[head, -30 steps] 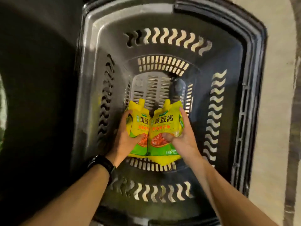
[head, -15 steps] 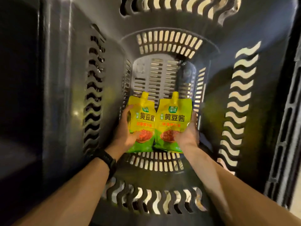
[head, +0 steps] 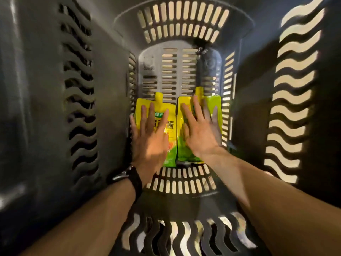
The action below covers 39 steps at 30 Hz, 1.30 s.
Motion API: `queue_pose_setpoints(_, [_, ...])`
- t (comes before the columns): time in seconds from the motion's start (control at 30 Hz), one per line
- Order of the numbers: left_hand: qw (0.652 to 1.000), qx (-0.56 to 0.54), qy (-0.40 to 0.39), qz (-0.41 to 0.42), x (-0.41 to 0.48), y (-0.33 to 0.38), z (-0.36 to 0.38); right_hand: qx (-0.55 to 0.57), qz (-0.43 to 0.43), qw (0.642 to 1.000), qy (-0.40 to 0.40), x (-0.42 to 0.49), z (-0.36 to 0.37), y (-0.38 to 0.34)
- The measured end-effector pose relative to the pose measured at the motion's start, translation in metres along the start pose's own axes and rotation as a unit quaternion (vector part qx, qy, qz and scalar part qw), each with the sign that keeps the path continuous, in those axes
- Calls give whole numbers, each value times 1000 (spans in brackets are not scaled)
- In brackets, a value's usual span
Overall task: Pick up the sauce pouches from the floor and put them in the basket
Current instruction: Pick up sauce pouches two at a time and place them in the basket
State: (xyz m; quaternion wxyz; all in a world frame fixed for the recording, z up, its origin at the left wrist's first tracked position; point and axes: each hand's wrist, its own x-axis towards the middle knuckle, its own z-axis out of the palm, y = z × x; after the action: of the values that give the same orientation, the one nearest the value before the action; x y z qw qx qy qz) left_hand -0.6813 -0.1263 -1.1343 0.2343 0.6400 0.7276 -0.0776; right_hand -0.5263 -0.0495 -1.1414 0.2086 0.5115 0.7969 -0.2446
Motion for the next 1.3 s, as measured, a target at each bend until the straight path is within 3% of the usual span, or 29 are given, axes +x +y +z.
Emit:
queue_pose_setpoints(0.17, [998, 61, 21, 26, 27, -19, 40, -9, -7, 995, 104, 5, 47, 8])
queue_pose_setpoints(0.43, [999, 35, 28, 19, -7, -15, 61, 18, -39, 995, 90, -47, 78, 5])
queue_pose_setpoints(0.6, [1000, 7, -6, -3, -38, 5, 68, 167, -17, 974, 151, -65, 111, -10])
queue_pose_setpoints(0.93, [997, 57, 36, 32, -48, -1, 79, 13, -2, 996, 93, -75, 114, -5])
queue_pose_setpoints(1.17, [995, 94, 20, 37, -49, -1, 74, 104, 62, 991, 62, -66, 81, -26])
queue_pose_setpoints(1.3, [996, 67, 36, 40, -48, -2, 78, 95, 18, 992, 79, -70, 111, -10])
